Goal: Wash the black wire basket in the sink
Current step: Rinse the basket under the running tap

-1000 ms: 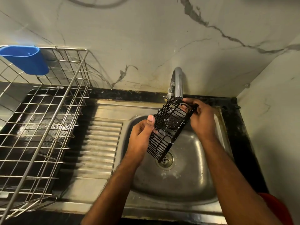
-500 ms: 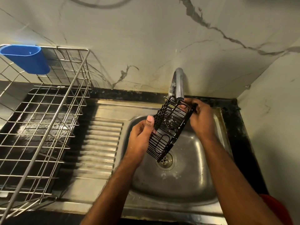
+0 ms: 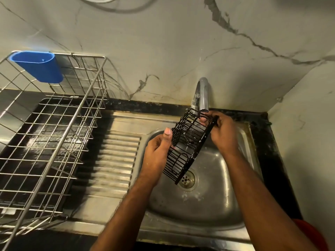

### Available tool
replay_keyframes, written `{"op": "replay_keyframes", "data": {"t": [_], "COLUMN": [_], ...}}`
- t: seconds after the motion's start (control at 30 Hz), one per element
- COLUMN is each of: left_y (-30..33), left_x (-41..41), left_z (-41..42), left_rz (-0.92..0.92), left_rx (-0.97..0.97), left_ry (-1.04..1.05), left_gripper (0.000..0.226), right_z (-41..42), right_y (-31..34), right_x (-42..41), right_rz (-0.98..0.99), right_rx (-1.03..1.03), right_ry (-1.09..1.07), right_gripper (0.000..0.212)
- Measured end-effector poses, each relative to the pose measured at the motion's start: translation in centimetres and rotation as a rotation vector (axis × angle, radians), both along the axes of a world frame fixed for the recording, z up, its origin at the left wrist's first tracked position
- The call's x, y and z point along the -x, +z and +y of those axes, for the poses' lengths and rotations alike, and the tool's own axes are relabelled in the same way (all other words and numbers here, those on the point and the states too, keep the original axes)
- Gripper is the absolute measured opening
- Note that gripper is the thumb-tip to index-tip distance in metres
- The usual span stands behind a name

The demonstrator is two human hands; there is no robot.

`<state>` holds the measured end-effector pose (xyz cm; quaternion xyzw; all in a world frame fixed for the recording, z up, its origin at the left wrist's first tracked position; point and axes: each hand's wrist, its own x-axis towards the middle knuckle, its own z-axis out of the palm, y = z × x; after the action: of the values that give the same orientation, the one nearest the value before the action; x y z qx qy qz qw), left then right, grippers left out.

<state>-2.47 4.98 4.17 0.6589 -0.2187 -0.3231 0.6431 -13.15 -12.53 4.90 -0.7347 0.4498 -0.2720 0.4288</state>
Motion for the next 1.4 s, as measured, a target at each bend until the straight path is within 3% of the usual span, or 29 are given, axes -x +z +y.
{"op": "replay_keyframes", "data": {"t": [0.23, 0.53, 0.63, 0.73, 0.93, 1.2, 1.33, 1.4], "left_y": [0.7, 0.3, 0.4, -0.1, -0.5, 0.0, 0.2, 0.2], "left_x": [0.1, 0.4, 0.8, 1.1, 1.3, 1.9, 2.4, 2.5], "left_z": [0.6, 0.5, 0.3, 0.0, -0.1, 0.0, 0.1, 0.2], "left_rz": [0.028, -0.003, 0.036, 0.135, 0.32, 0.343, 0.329, 0.309], "left_rx": [-0.031, -0.066, -0.096, -0.091, -0.117, -0.104, -0.087, -0.087], "left_ry": [-0.034, -0.042, -0.047, 0.016, 0.082, 0.042, 0.023, 0.009], "left_gripper": [0.054, 0.104, 0.095, 0.063, 0.092, 0.073, 0.094, 0.092], "right_z": [-0.1, -0.6, -0.8, -0.7, -0.4, -0.3, -0.2, -0.2], "right_y": [0.5, 0.3, 0.8, 1.2, -0.2, -1.0, -1.1, -1.0], "right_x": [-1.2, -1.0, -0.7, 0.1, 2.0, 2.2, 2.0, 1.9], "right_rz": [0.082, 0.087, 0.101, 0.125, 0.16, 0.131, 0.144, 0.156], "right_rx": [0.045, 0.014, 0.052, 0.064, 0.103, 0.108, 0.103, 0.107], "right_ry": [0.019, -0.008, 0.019, 0.081, 0.16, 0.009, -0.016, -0.011], "right_gripper": [0.026, 0.033, 0.034, 0.042, 0.027, 0.023, 0.022, 0.022]}}
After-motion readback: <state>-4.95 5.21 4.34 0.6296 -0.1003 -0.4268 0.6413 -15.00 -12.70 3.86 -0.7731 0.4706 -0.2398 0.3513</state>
